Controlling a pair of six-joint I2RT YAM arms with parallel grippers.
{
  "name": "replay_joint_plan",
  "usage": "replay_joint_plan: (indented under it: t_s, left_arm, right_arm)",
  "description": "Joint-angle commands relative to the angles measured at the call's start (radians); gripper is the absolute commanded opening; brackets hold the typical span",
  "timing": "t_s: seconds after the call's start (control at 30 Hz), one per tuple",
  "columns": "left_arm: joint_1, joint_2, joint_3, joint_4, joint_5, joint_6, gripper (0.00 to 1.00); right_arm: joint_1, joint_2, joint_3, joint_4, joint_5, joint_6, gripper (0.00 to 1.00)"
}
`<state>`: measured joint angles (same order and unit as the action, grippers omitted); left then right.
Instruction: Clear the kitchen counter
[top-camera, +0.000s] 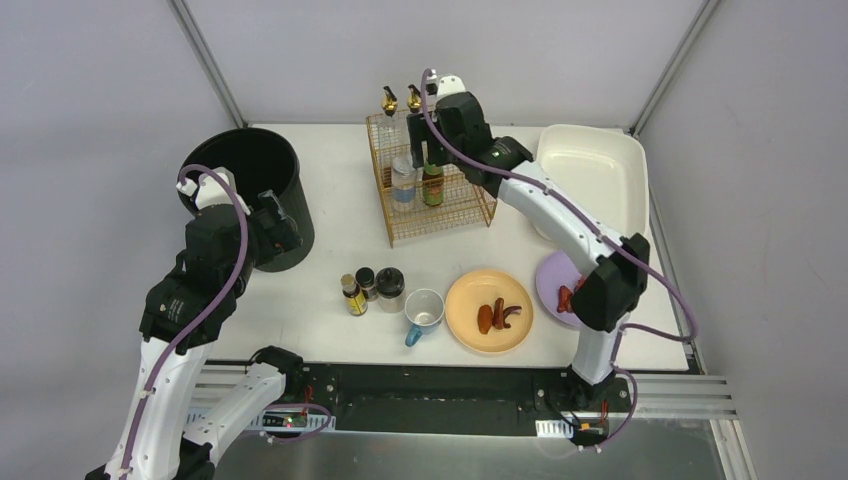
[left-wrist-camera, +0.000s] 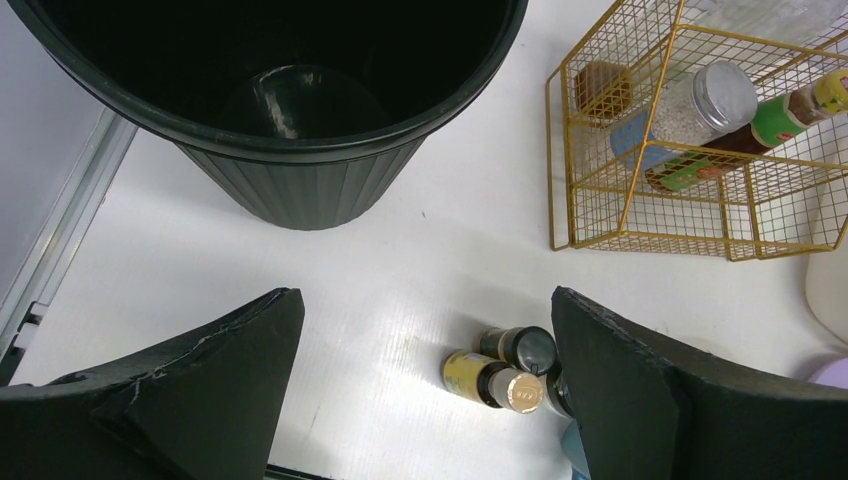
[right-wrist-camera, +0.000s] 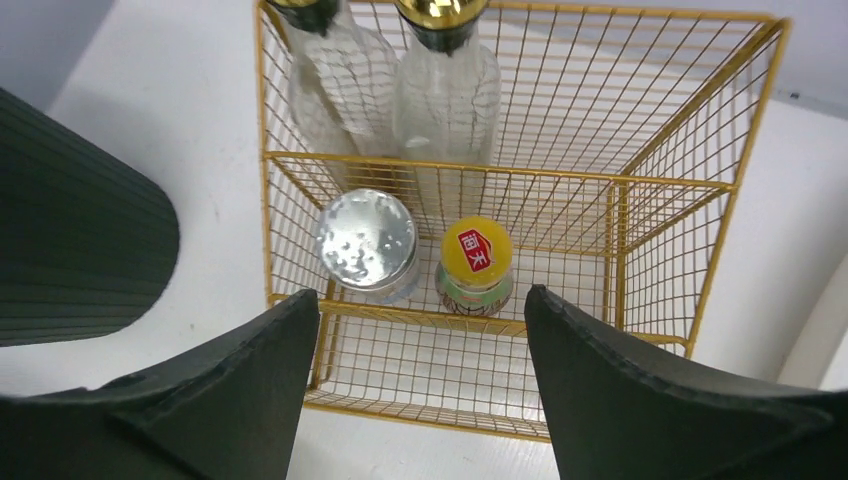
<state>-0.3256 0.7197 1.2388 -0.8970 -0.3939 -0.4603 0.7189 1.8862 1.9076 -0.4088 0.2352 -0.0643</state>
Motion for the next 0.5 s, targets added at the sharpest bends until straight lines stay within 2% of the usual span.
replay_joint_plan:
  t_s: [0.0,0.37,0.47]
  left_arm:
    - [0.007,-0.001,0.007,0.023,0.012,0.018,1.0]
    - [0.007,-0.001,0.019,0.024,0.008,0.031,0.99]
    - [0.007,-0.004,0.019,0.023,0.0,0.034,1.0]
  right_arm:
    - [0.044,-0.168,-0.04,0.016,0.025,-0.012,0.79]
    - [0.195,-0.356,-0.221,-0.04,-0.059,0.036,0.82]
    - [0.225,-0.387,-0.277,-0.031,-0.124,0.075,0.88]
